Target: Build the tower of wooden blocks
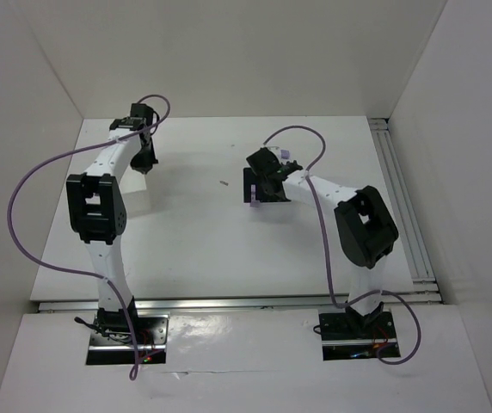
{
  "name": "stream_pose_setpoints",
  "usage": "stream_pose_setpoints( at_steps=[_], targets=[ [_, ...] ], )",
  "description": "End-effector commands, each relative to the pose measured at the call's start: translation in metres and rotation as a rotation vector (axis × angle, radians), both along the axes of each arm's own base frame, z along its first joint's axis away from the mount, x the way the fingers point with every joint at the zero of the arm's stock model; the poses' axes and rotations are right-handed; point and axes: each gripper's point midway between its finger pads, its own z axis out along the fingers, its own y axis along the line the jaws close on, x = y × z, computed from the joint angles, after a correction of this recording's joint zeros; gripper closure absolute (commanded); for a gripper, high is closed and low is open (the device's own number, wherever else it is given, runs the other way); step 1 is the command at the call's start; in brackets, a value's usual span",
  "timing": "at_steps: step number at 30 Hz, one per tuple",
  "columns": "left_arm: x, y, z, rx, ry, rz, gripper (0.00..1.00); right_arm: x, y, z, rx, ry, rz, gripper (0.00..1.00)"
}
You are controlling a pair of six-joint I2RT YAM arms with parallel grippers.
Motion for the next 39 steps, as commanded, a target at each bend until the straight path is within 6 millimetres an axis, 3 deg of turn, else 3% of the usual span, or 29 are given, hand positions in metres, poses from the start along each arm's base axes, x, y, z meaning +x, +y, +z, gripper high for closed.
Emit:
stream_pose_setpoints(
  at_steps=[1, 3, 4, 6, 7, 10, 14, 18, 21, 29, 35, 39],
  targets=[
    [0.006, 0.007, 0.005, -0.020, -0.012, 0.004, 0.91, 0.022, 0.031, 0.012, 0.058, -0.078, 0.019, 0.00],
    [0.006, 0.002, 0.004, -0.047, -0.012, -0.008, 0.80, 0.025, 0.039, 0.010, 0.063, -0.084, 0.028, 0.01],
    [0.006, -0.001, 0.009, -0.063, -0.022, -0.016, 0.57, 0.027, 0.040, 0.002, 0.055, -0.073, 0.028, 0.01],
    [0.004, -0.001, 0.011, -0.067, -0.027, -0.008, 0.36, 0.028, 0.041, 0.001, 0.054, -0.071, 0.028, 0.03],
    [0.004, -0.004, 0.019, -0.080, -0.045, -0.015, 0.17, 0.029, 0.045, -0.001, 0.047, -0.074, 0.032, 0.04],
    [-0.003, -0.008, 0.031, -0.110, -0.058, -0.007, 0.02, 0.030, 0.046, -0.007, 0.041, -0.066, 0.032, 0.09],
    [-0.016, -0.013, 0.066, -0.121, -0.135, 0.017, 0.00, 0.032, 0.043, -0.010, 0.022, -0.066, 0.022, 0.25],
    [-0.032, -0.029, 0.080, -0.096, -0.154, -0.018, 0.00, 0.034, 0.043, -0.011, 0.023, -0.079, 0.016, 0.32],
    [-0.038, -0.042, 0.084, -0.085, -0.157, -0.037, 0.00, 0.033, 0.042, -0.022, 0.009, -0.061, 0.017, 0.32],
    [-0.051, -0.075, 0.096, -0.065, -0.174, -0.104, 0.00, 0.034, 0.043, -0.024, 0.011, -0.055, 0.010, 0.43],
    [-0.050, -0.077, 0.104, -0.060, -0.195, -0.109, 0.00, 0.031, 0.047, -0.023, 0.018, -0.054, 0.010, 0.58],
    [-0.051, -0.081, 0.106, -0.061, -0.195, -0.119, 0.00, 0.027, 0.035, -0.016, -0.020, -0.061, -0.012, 0.69]
  ],
)
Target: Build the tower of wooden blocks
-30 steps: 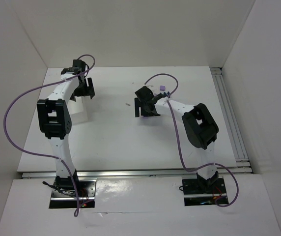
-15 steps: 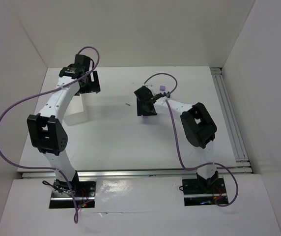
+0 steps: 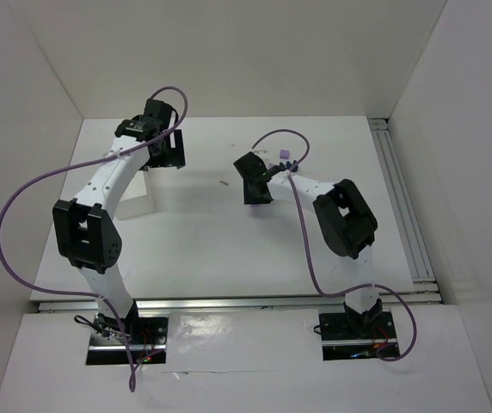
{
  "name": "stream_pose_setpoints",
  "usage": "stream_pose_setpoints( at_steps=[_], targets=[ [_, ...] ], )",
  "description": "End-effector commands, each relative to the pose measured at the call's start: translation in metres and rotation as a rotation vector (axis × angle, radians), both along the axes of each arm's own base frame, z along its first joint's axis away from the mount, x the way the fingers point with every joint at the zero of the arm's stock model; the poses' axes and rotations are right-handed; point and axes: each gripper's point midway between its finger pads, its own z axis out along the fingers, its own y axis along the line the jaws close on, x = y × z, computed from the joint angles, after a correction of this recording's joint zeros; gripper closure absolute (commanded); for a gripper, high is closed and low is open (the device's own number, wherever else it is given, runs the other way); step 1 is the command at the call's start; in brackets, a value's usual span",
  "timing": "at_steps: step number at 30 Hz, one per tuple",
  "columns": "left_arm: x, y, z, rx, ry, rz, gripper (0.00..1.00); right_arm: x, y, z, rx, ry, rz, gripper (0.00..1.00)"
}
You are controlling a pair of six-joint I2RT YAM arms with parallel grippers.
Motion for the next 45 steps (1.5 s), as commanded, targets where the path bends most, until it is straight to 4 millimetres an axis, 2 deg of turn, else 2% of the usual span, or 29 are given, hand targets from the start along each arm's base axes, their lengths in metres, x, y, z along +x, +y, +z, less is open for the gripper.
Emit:
stream_pose_setpoints(
  at_steps=[1, 3, 5, 6, 8, 10, 13, 14, 16, 17, 22, 25, 27, 30, 34, 37, 38, 39, 40, 41, 45],
  targets=[
    [-0.003, -0.003, 0.025, -0.005, -0.064, 0.014, 0.00, 0.008, 0.003, 0.029, 0.008, -0.076, -0.011, 0.69],
    [-0.002, -0.003, 0.022, -0.003, -0.055, 0.014, 0.00, 0.004, -0.009, 0.027, -0.012, -0.072, -0.019, 0.69],
    [-0.002, -0.001, 0.024, 0.004, -0.056, 0.019, 0.00, 0.004, -0.018, 0.034, -0.013, -0.084, -0.037, 0.69],
    [-0.002, 0.001, 0.025, 0.013, -0.058, 0.025, 0.00, 0.005, -0.031, 0.031, -0.021, -0.074, -0.059, 0.69],
    [-0.003, -0.003, 0.025, 0.013, -0.058, 0.016, 0.00, 0.007, -0.034, 0.032, -0.005, -0.072, -0.053, 0.69],
    [-0.002, -0.003, 0.025, 0.008, -0.060, 0.023, 0.00, 0.010, -0.042, 0.024, -0.004, -0.056, -0.069, 0.69],
    [-0.002, -0.004, 0.021, 0.010, -0.051, 0.023, 0.00, 0.019, -0.041, 0.027, 0.007, -0.072, -0.079, 0.69],
    [-0.001, -0.004, 0.017, 0.012, -0.042, 0.023, 0.00, 0.018, -0.042, 0.017, -0.006, -0.054, -0.078, 0.69],
    [-0.001, -0.004, 0.017, 0.012, -0.042, 0.023, 0.00, 0.027, -0.040, 0.021, 0.005, -0.065, -0.075, 0.66],
    [-0.001, -0.004, 0.017, 0.012, -0.042, 0.023, 0.00, 0.024, -0.042, 0.016, -0.007, -0.047, -0.075, 0.62],
    [-0.001, -0.008, 0.013, 0.014, -0.033, 0.014, 0.00, 0.028, -0.042, 0.031, -0.003, -0.076, -0.073, 0.44],
    [-0.001, -0.008, 0.013, 0.014, -0.033, 0.014, 0.00, 0.027, -0.042, 0.040, 0.004, -0.086, -0.074, 0.43],
    [0.000, -0.012, 0.010, 0.016, -0.024, 0.004, 0.00, 0.029, -0.043, 0.053, 0.011, -0.109, -0.079, 0.43],
    [-0.001, -0.016, 0.010, 0.016, -0.024, -0.005, 0.00, 0.034, -0.042, 0.069, 0.026, -0.145, -0.086, 0.43],
    [-0.001, -0.024, 0.013, 0.013, -0.033, -0.023, 0.00, 0.042, -0.025, 0.090, 0.063, -0.196, -0.069, 0.42],
    [0.000, -0.023, 0.010, 0.023, -0.027, -0.018, 0.00, 0.049, -0.015, 0.081, 0.045, -0.188, -0.043, 0.42],
    [0.000, -0.023, 0.010, 0.023, -0.027, -0.018, 0.00, 0.054, -0.012, 0.084, 0.049, -0.193, -0.043, 0.42],
    [0.000, -0.021, 0.010, 0.032, -0.029, -0.013, 0.00, 0.056, -0.011, 0.081, 0.043, -0.186, -0.043, 0.41],
    [0.000, -0.021, 0.010, 0.032, -0.029, -0.013, 0.00, 0.057, -0.005, 0.072, 0.036, -0.173, -0.033, 0.35],
    [0.001, -0.019, 0.010, 0.041, -0.031, -0.007, 0.00, 0.058, -0.003, 0.071, 0.032, -0.168, -0.033, 0.32],
    [0.001, -0.015, 0.011, 0.061, -0.037, 0.006, 0.00, 0.063, 0.005, 0.058, 0.034, -0.146, -0.009, 0.29]
  ],
)
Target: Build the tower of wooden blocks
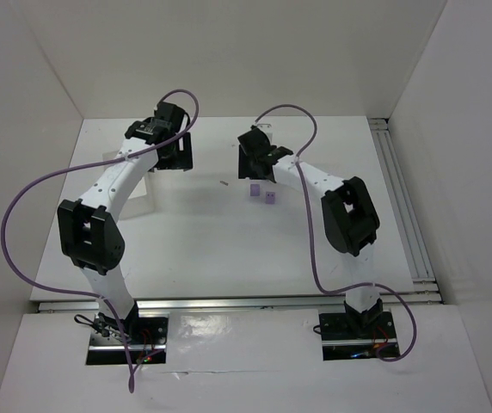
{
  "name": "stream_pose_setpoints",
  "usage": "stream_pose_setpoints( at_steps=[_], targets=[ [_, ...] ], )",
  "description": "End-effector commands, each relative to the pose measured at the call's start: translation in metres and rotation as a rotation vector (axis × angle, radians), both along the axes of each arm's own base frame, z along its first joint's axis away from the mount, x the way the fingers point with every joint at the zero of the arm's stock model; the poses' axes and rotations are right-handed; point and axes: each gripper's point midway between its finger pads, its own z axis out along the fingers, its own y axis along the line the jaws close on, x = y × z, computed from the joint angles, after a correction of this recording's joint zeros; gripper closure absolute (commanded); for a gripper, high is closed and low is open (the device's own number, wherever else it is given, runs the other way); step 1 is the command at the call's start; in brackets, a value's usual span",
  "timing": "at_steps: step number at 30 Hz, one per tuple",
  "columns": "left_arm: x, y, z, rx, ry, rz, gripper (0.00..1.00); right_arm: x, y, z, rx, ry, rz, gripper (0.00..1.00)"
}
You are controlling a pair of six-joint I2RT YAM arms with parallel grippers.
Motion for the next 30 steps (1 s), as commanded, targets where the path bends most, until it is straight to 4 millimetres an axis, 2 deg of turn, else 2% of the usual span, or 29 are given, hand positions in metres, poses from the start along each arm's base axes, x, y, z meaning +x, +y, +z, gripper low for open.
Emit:
stream_pose_setpoints(
  at_steps=[1, 2, 3, 10, 18, 24, 29, 30],
  targets=[
    [0.007, 0.005, 0.011, 0.025, -0.035, 0.029, 0.00, 0.003, 0.008, -0.021, -0.028, 0.034, 0.024, 0.29],
    [0.006, 0.005, 0.014, 0.023, -0.044, 0.029, 0.00, 0.005, 0.009, -0.017, -0.023, 0.027, 0.024, 0.29],
    [0.007, 0.009, 0.014, 0.023, -0.044, 0.038, 0.00, 0.003, 0.008, -0.025, -0.036, 0.046, 0.024, 0.29],
    [0.006, 0.016, 0.015, 0.016, -0.042, 0.052, 0.00, -0.002, 0.010, -0.038, -0.052, 0.069, 0.033, 0.31],
    [0.004, 0.017, 0.011, 0.018, -0.033, 0.051, 0.00, -0.007, 0.013, -0.042, -0.052, 0.078, 0.035, 0.49],
    [0.002, 0.016, 0.012, 0.011, -0.031, 0.047, 0.00, -0.013, 0.013, -0.049, -0.050, 0.101, 0.047, 0.49],
    [0.000, 0.016, 0.008, 0.014, -0.020, 0.046, 0.00, -0.016, 0.014, -0.048, -0.057, 0.096, 0.049, 0.60],
    [-0.001, 0.016, 0.012, 0.011, -0.030, 0.047, 0.00, -0.021, 0.017, -0.046, -0.051, 0.095, 0.052, 0.61]
  ],
)
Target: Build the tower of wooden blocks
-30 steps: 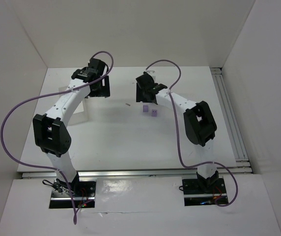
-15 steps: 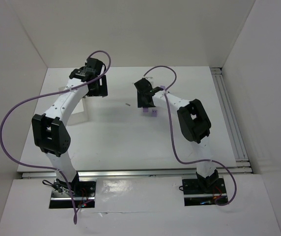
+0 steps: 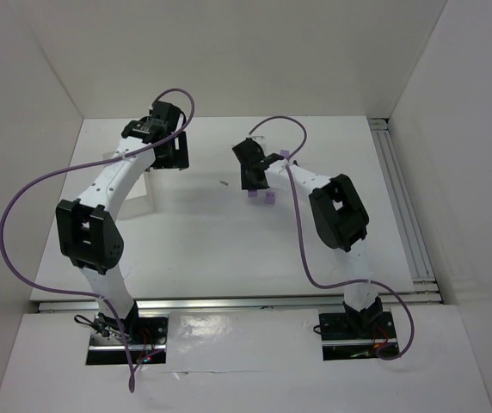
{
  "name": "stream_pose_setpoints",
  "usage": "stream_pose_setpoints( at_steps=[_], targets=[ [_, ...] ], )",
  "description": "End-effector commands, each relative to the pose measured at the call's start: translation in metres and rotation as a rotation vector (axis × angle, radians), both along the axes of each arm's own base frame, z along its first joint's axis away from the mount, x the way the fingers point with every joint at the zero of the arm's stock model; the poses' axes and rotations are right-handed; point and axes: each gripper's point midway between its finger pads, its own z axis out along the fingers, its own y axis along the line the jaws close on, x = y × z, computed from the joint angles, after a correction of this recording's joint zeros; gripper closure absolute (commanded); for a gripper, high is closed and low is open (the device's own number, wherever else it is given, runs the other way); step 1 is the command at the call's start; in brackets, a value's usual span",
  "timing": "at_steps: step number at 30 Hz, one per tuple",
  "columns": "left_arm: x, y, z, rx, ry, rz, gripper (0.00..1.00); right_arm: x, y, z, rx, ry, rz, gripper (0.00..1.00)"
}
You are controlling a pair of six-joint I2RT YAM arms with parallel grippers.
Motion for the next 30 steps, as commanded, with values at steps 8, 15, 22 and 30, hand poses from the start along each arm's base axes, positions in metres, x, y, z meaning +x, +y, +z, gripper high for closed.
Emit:
stream_pose_setpoints(
  at_steps=[8, 15, 22, 30],
  targets=[
    [-0.007, 0.004, 0.008, -0.003, -0.018, 0.012, 0.00, -0.031, 0.001, 0.014, -0.003, -0.005, 0.006, 0.65],
    [-0.009, 0.002, 0.008, -0.012, -0.015, 0.006, 0.00, -0.053, -0.007, 0.009, -0.028, 0.015, -0.001, 0.63],
    [-0.009, 0.002, 0.008, -0.012, -0.015, 0.006, 0.00, -0.046, -0.004, 0.029, -0.014, -0.023, 0.000, 0.40],
    [-0.009, -0.003, 0.005, -0.017, -0.004, -0.008, 0.00, -0.031, -0.016, 0.077, -0.028, -0.155, -0.061, 0.34]
  ],
)
